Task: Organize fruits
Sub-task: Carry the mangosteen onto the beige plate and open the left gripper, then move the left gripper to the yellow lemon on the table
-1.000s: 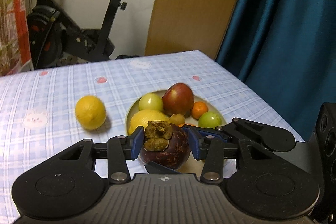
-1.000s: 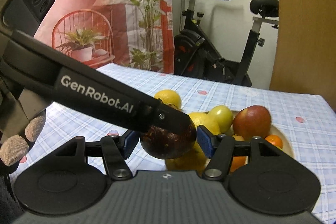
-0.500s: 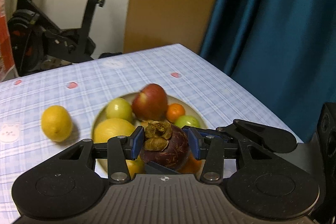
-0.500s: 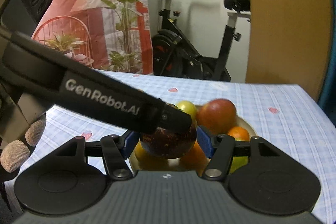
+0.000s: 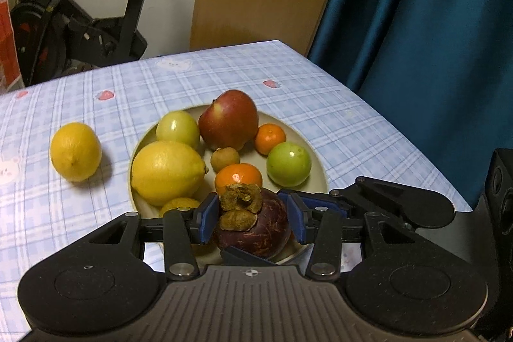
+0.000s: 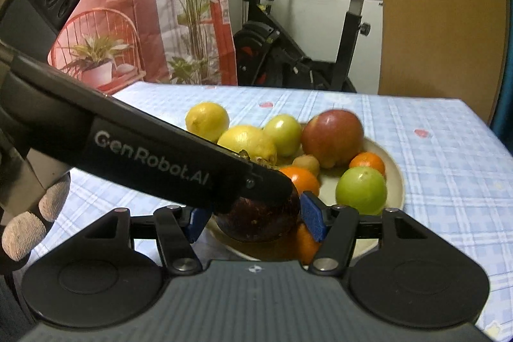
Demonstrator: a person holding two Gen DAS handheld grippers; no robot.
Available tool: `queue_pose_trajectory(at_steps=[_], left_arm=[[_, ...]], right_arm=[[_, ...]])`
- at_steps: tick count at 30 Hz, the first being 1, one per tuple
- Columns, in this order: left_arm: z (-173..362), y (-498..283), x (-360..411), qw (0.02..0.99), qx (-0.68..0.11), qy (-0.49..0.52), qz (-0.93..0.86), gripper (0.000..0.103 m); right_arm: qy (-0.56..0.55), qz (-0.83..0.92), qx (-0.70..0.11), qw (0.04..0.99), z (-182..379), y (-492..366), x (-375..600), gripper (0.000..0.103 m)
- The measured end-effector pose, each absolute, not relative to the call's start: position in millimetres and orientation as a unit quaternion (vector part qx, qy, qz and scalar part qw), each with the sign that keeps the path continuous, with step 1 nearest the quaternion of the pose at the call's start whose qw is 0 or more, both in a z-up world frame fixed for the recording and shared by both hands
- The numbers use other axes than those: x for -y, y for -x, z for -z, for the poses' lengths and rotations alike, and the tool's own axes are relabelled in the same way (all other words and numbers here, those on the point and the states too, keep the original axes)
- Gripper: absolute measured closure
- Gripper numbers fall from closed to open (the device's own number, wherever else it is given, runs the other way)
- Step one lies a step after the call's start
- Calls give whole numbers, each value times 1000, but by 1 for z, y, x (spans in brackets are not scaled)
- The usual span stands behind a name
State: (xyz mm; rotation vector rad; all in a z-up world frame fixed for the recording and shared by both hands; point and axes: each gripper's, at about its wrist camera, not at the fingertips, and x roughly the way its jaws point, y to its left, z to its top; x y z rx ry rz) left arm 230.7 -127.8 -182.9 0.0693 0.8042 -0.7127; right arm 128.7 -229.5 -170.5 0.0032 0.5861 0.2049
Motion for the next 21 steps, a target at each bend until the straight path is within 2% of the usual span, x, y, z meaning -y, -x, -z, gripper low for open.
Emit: queue_pose_trajectory(at_steps=[7, 9, 21], left_arm=[[182, -234, 119, 861, -391, -13, 326, 51], [179, -235, 113, 863, -391, 6, 320, 42], [127, -236, 58, 907, -327, 42, 260, 42]], right_arm=[[8, -98, -298, 950, 171, -130, 227, 41], [1, -98, -303, 948, 167, -131, 228, 40], [-35, -93, -266, 959, 111, -125, 250, 39]])
